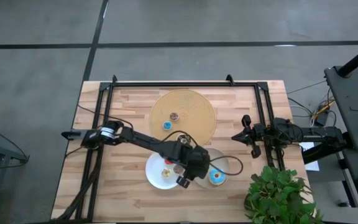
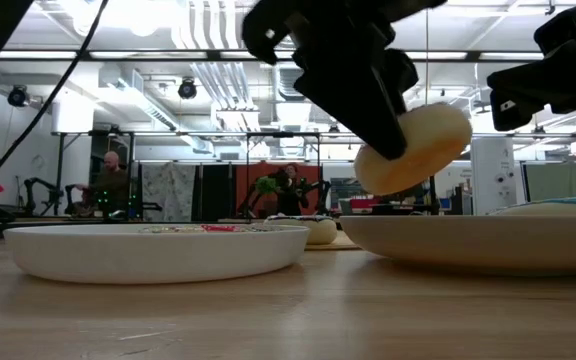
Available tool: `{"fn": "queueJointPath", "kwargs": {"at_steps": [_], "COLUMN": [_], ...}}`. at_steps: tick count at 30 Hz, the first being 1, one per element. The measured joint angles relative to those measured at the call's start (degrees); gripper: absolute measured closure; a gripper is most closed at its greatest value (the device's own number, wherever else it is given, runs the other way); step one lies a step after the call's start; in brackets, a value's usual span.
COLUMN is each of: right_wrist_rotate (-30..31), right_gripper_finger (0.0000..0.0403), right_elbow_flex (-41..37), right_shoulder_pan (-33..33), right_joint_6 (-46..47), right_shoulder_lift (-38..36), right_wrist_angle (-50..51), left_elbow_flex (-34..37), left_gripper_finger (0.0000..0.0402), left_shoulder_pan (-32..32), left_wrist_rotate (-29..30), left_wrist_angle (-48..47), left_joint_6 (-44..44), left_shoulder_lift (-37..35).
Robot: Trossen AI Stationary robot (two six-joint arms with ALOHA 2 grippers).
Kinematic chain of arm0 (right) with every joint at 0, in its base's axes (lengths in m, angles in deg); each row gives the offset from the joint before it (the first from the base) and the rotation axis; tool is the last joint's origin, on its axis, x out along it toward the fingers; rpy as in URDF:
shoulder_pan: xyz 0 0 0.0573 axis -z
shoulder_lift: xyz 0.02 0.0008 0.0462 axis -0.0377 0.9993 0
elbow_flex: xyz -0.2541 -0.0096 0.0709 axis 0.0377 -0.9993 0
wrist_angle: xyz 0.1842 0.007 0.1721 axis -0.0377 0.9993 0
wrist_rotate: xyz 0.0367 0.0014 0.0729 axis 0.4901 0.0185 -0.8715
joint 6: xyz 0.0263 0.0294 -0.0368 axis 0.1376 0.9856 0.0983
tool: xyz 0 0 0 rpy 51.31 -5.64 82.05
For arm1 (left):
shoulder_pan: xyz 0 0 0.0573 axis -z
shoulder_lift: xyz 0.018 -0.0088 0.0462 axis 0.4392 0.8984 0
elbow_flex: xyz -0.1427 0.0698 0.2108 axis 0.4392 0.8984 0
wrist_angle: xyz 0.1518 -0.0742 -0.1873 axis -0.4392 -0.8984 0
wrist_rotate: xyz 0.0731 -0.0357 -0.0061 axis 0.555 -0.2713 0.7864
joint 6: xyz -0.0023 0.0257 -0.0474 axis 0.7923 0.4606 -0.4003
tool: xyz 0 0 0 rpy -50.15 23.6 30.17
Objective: Pick & Place donuts
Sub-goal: Put the big pink donut on the brown plate
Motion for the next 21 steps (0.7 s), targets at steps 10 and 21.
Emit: {"fn": "queueJointPath", "kwargs": {"at_steps": [10,21], "right_wrist_rotate": [-0.01,-0.02], "right_gripper_finger": [0.0394,0.0394], "right_elbow_flex": [0.00,0.00], "right_shoulder_pan": [0.00,0.00], "right_joint_6": [0.24,0.00], "right_shoulder_lift": [0.00,0.01], "right_wrist_angle": [0.00,0.01], "left_elbow_flex": [0.72,0.85], "left_gripper_finger": [0.0273,0.0273], "left_shoulder_pan": [1.59,1.15], "left_wrist_rotate": [-0.04,-0.04], "left_wrist_angle": [4.00,3.87], "left_joint_6": [-0.09,-0.46], "left_shoulder_lift": [0.00,2.02]}}
